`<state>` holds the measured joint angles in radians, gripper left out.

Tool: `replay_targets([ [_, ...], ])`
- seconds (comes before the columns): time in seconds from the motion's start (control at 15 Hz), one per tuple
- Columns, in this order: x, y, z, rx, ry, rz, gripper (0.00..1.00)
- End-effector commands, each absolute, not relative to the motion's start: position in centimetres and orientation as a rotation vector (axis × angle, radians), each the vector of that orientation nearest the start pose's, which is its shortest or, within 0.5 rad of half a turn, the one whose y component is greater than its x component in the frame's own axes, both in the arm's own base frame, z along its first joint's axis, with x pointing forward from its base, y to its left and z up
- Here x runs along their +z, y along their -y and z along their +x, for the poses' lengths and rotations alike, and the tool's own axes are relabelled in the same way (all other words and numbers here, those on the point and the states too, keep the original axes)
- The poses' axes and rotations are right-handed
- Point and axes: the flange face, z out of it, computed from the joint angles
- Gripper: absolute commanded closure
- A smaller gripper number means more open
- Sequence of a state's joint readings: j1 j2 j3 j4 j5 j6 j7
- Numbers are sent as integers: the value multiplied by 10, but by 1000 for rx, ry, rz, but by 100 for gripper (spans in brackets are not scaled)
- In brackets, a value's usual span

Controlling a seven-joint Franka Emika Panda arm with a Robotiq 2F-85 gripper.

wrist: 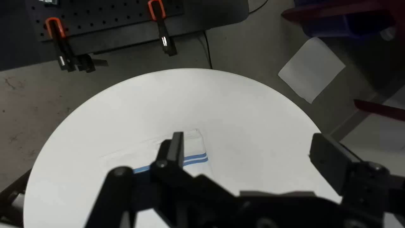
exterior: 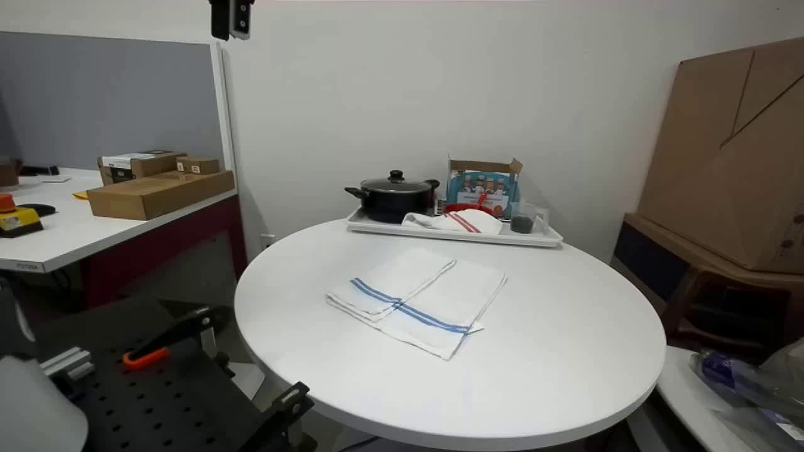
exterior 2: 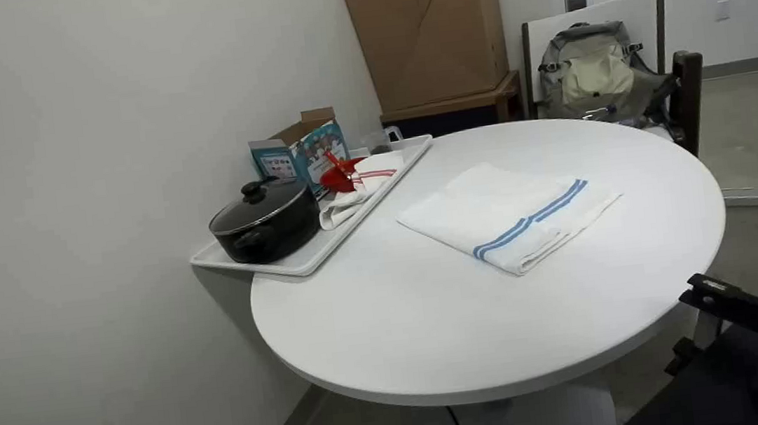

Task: Fold the towel twice

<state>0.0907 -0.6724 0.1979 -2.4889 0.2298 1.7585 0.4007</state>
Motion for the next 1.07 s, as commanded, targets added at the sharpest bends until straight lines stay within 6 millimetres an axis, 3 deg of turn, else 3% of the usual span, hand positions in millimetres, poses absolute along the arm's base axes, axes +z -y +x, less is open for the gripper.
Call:
replay_targets([
  [0.0, 502, -124, 324, 143, -319, -3046, 0],
  [0.73, 506, -121, 326, 110, -351, -3031, 0],
  [1.0, 521, -81, 354, -40, -558, -2984, 0],
])
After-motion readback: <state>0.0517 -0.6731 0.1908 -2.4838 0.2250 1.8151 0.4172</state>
